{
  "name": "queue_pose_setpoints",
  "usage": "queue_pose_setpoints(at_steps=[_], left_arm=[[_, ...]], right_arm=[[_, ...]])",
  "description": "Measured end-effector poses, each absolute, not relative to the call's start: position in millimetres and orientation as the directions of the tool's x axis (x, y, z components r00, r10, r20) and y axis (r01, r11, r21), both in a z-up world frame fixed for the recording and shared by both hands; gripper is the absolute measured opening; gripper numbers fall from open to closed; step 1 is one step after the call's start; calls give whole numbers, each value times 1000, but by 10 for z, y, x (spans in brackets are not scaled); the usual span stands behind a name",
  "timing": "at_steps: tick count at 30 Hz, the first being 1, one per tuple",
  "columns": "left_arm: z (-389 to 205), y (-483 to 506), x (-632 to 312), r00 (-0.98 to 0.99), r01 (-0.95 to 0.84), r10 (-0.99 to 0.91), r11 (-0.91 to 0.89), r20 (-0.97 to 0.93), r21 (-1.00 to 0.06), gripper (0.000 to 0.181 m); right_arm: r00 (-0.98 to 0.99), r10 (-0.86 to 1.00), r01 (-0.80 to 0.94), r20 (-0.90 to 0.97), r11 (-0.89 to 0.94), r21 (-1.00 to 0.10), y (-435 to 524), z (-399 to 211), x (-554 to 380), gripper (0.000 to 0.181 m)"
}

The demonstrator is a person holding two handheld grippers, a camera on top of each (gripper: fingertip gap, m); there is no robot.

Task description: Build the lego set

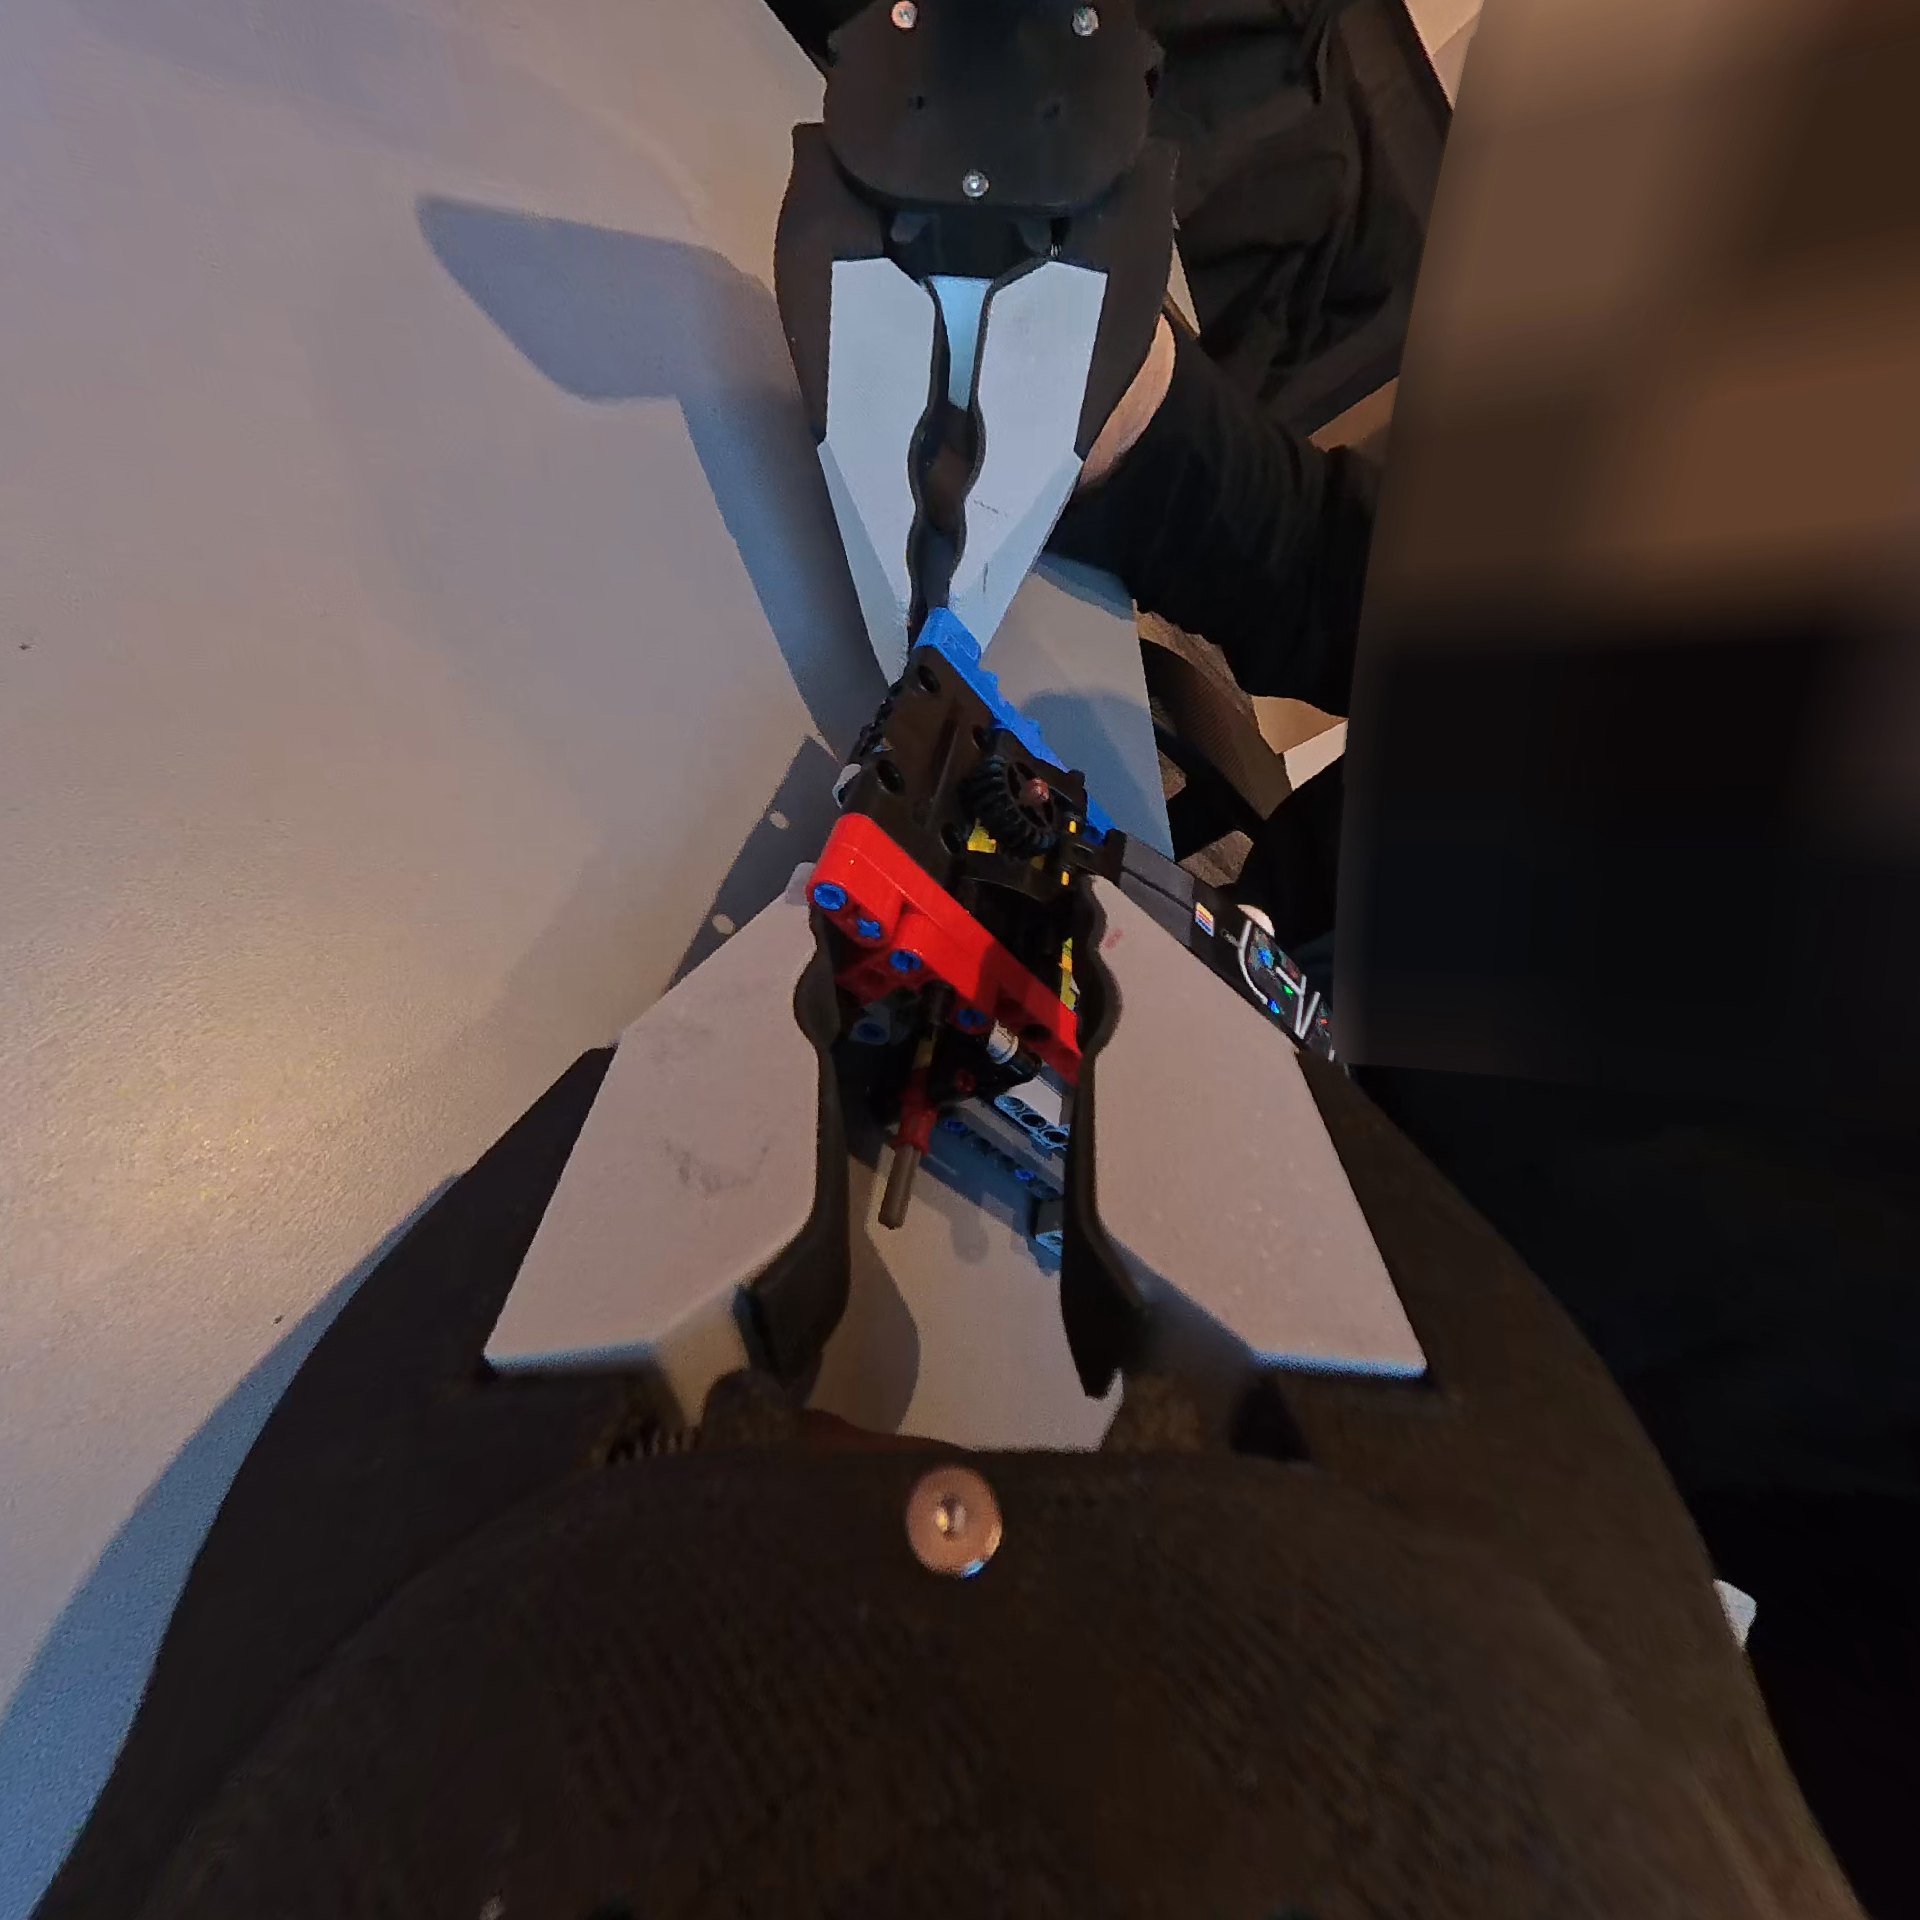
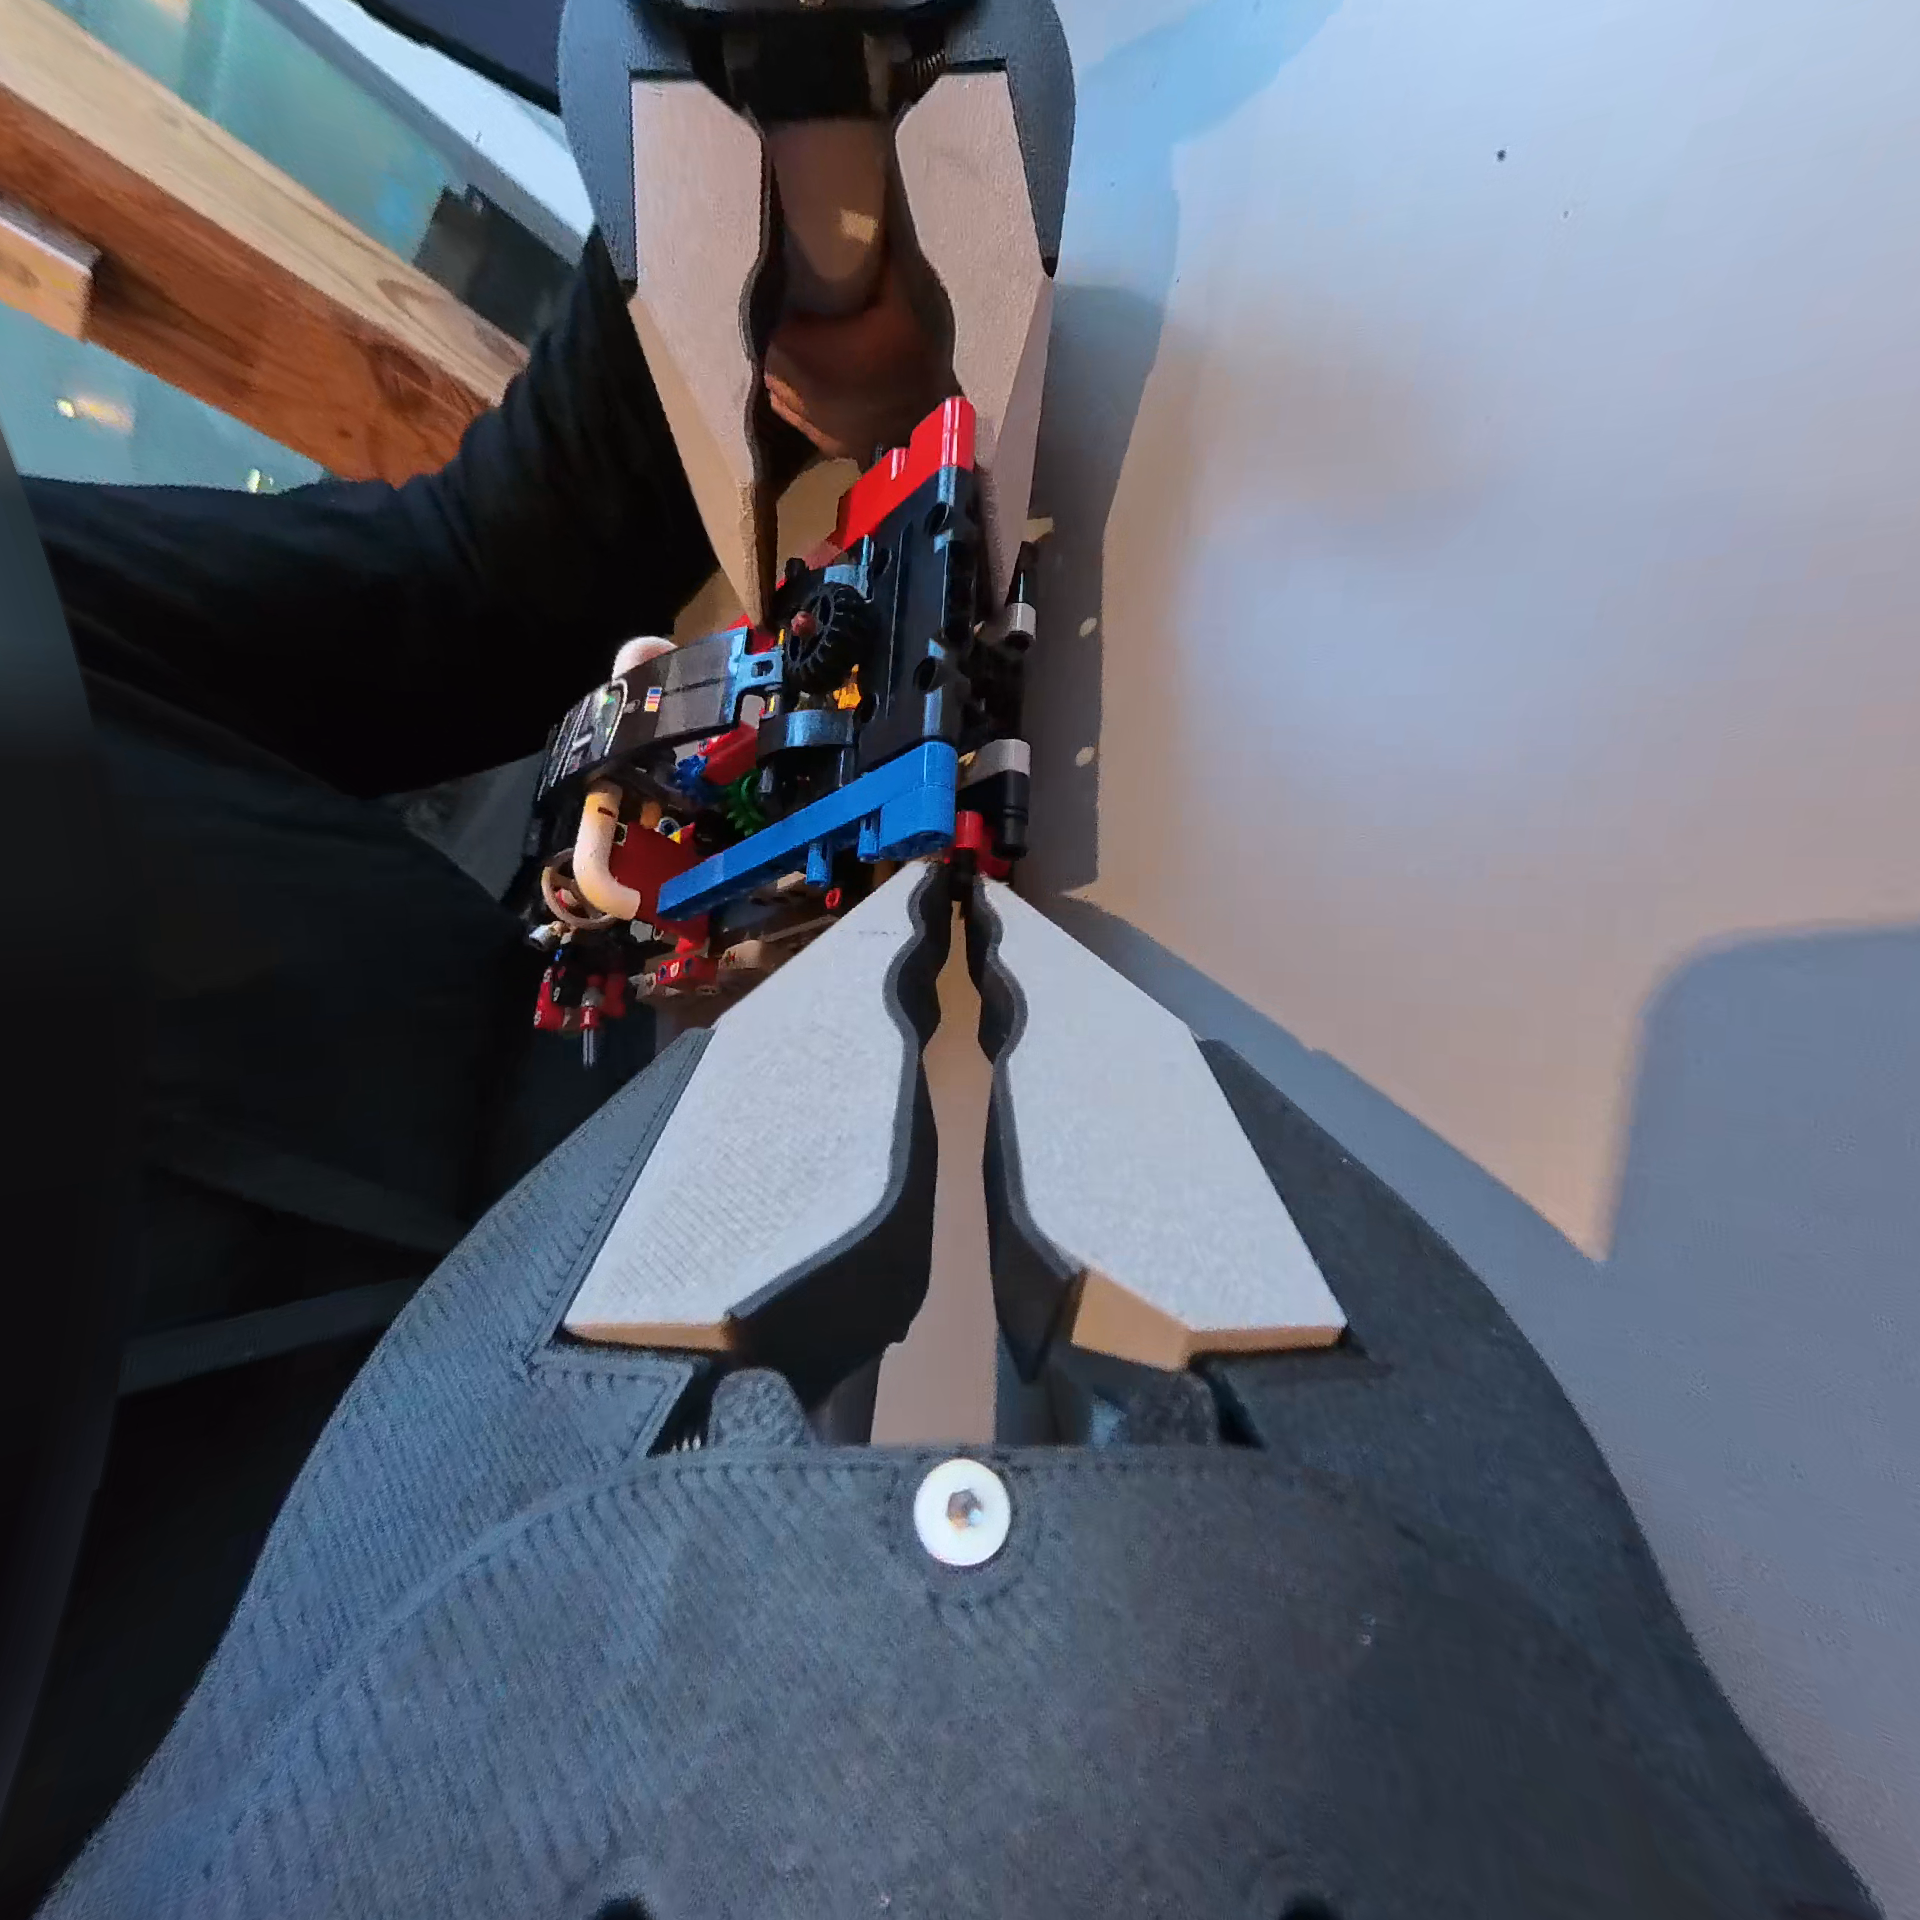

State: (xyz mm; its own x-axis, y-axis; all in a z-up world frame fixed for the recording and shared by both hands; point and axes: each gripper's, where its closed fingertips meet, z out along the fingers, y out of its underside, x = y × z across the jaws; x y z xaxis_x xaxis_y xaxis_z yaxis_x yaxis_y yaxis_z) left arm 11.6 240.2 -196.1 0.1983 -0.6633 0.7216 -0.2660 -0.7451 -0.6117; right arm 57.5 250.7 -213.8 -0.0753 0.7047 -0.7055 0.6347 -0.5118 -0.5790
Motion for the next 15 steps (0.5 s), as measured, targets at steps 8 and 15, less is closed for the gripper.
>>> queue_pose_setpoints(at_steps=[8, 15], left_arm=[[-1961, 2382, 122, 192, -275, -669, -739, 718, -615, 42], [-1961, 2381, 123, 190, -276, -668, -740, 720, -613, 42]], right_arm=[[-82, 773, 641, -630, -443, -627, 2443, -2179, 614, 0], [-85, 814, 639, -575, -398, -658, 2424, -2187, 617, 0]])
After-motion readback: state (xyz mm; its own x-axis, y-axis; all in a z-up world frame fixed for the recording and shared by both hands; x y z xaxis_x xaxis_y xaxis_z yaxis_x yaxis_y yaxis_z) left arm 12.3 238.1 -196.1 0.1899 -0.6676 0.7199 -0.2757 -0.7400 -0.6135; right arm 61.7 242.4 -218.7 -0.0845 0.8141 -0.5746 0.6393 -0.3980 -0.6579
